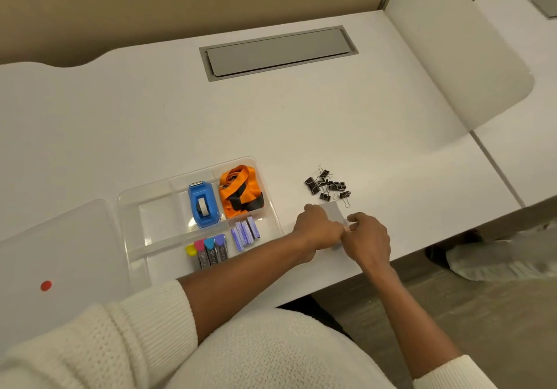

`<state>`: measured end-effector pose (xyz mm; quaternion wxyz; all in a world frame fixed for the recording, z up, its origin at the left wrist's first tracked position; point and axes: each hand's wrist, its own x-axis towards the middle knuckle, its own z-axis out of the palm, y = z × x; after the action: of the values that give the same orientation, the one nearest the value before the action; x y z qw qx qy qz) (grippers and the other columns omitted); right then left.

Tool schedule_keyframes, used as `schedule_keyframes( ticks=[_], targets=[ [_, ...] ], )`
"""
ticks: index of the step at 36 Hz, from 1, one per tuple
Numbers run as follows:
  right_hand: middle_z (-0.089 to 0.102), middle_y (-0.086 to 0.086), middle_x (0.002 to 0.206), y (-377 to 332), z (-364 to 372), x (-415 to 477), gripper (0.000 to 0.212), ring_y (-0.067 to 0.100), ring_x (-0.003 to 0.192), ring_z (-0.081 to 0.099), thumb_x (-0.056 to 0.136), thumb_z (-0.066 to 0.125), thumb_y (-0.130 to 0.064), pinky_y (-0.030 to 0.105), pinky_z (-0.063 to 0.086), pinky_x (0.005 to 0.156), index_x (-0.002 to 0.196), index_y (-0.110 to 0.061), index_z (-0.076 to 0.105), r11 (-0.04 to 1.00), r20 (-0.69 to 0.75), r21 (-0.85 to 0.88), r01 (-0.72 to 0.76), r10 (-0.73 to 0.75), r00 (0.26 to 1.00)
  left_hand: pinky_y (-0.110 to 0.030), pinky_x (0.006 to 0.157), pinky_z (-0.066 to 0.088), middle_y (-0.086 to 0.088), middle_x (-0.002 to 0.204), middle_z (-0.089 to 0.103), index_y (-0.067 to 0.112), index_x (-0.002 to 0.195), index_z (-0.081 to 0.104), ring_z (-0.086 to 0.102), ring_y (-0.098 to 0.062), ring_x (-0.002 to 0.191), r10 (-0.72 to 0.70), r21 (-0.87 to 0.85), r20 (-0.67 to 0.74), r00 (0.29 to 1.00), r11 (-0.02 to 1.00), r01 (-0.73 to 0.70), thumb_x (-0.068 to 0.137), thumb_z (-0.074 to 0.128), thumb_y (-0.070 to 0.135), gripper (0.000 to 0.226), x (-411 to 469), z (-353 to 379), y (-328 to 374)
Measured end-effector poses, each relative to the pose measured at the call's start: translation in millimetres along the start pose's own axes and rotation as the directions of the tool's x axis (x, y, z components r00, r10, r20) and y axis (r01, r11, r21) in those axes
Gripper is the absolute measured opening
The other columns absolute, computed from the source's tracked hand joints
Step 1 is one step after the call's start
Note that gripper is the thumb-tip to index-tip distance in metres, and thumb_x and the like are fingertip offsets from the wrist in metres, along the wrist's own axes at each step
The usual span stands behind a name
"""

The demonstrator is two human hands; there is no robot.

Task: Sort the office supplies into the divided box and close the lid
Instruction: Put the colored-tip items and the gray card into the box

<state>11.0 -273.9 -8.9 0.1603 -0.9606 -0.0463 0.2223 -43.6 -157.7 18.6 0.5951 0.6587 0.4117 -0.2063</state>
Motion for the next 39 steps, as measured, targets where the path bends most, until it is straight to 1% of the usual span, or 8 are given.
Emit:
schedule_keyframes(
  ticks=[4, 6, 11, 15, 18, 22, 33, 39],
  targets=[
    [0.077, 0.007, 0.113, 1, 6, 5, 0.048, 0.029, 0.1, 0.072, 0.09, 0.07, -0.047, 0.038, 0.056, 0.081, 0.124, -0.014, 0.071, 0.999, -0.022, 0.02, 0.029, -0.028, 0.999, -0.025, 0.059, 0.045, -0.015, 0.117, 0.065, 0.008, 0.109, 0.059, 0.062, -0.024, 0.094, -0.076, -0.192, 0.001, 0.997, 0.979, 0.075, 0.087, 0.073, 0.017, 0.027, 8, 4, 2],
    [0.077, 0.006, 0.109, 3, 5, 10, 0.05, 0.026, 0.097, 0.073, 0.084, 0.077, -0.05, 0.039, 0.059, 0.081, 0.122, -0.017, 0.07, 0.999, 0.025, 0.053, 0.008, -0.01, 1.0, -0.03, 0.061, 0.046, -0.016, 0.102, 0.067, 0.01, 0.092, 0.059, 0.058, -0.023, 0.08, -0.121, -0.246, 0.005, 0.993, 0.962, 0.119, 0.089, 0.069, 0.015, 0.012, 11, 4, 0],
    [0.077, 0.001, 0.091, 13, 0, 23, 0.053, 0.021, 0.085, 0.072, 0.065, 0.092, -0.049, 0.035, 0.058, 0.072, 0.105, -0.023, 0.07, 0.985, 0.15, 0.163, -0.056, 0.032, 0.988, -0.038, 0.073, 0.054, -0.012, 0.083, 0.061, 0.011, 0.081, 0.055, 0.059, -0.028, 0.082, -0.183, -0.296, 0.035, 0.982, 0.937, 0.185, 0.094, 0.065, 0.016, 0.017, 10, 0, -4],
    [0.078, 0.009, 0.091, 15, -5, 29, 0.048, 0.026, 0.082, 0.077, 0.061, 0.098, -0.03, 0.049, 0.066, 0.075, 0.094, -0.016, 0.067, 0.926, 0.299, 0.345, -0.155, 0.049, 0.953, -0.032, 0.062, 0.046, -0.013, 0.089, 0.059, 0.001, 0.099, 0.064, 0.053, -0.023, 0.073, -0.176, -0.318, 0.03, 0.984, 0.931, 0.177, 0.09, 0.068, 0.014, 0.016, 10, 1, -8],
    [0.078, 0.009, 0.085, 15, -15, 27, 0.039, 0.028, 0.081, 0.079, 0.066, 0.095, -0.02, 0.05, 0.066, 0.073, 0.094, -0.014, 0.069, 0.91, 0.317, 0.399, -0.116, -0.018, 0.948, -0.026, 0.065, 0.048, -0.011, 0.105, 0.066, -0.001, 0.108, 0.07, 0.06, -0.023, 0.085, -0.137, -0.279, 0.008, 0.991, 0.951, 0.134, 0.087, 0.073, 0.013, 0.026, 8, 3, -11],
    [0.075, 0.013, 0.091, 9, -32, 18, 0.049, 0.029, 0.084, 0.078, 0.059, 0.099, -0.017, 0.052, 0.065, 0.076, 0.098, -0.013, 0.07, 0.864, 0.296, 0.502, -0.032, -0.138, 0.945, -0.025, 0.061, 0.047, -0.004, 0.098, 0.066, 0.013, 0.098, 0.065, 0.062, -0.015, 0.089, 0.024, -0.154, -0.112, 0.993, 0.987, -0.041, 0.088, 0.076, 0.03, 0.022, -2, -10, -12],
    [0.079, 0.003, 0.099, -68, -33, -28, 0.055, 0.023, 0.086, 0.078, 0.061, 0.099, -0.019, 0.037, 0.066, 0.072, 0.108, -0.019, 0.07, 0.731, 0.288, 0.659, 0.179, -0.465, 0.838, -0.02, 0.065, 0.058, 0.003, 0.094, 0.074, 0.019, 0.107, 0.068, 0.074, -0.011, 0.083, 0.217, -0.083, -0.393, 0.893, 0.959, -0.27, 0.092, 0.075, 0.032, 0.021, -59, -101, -45],
    [0.079, 0.004, 0.103, -120, -6, -62, 0.041, 0.024, 0.091, 0.078, 0.076, 0.091, -0.017, 0.038, 0.066, 0.077, 0.113, -0.016, 0.071, 0.669, 0.327, 0.719, 0.19, -0.566, 0.757, -0.023, 0.065, 0.064, 0.001, 0.09, 0.078, 0.017, 0.102, 0.069, 0.078, -0.012, 0.074, 0.14, -0.185, -0.515, 0.846, 0.945, -0.269, 0.09, 0.078, 0.03, 0.02, -91, -151, -82]
  ],
)
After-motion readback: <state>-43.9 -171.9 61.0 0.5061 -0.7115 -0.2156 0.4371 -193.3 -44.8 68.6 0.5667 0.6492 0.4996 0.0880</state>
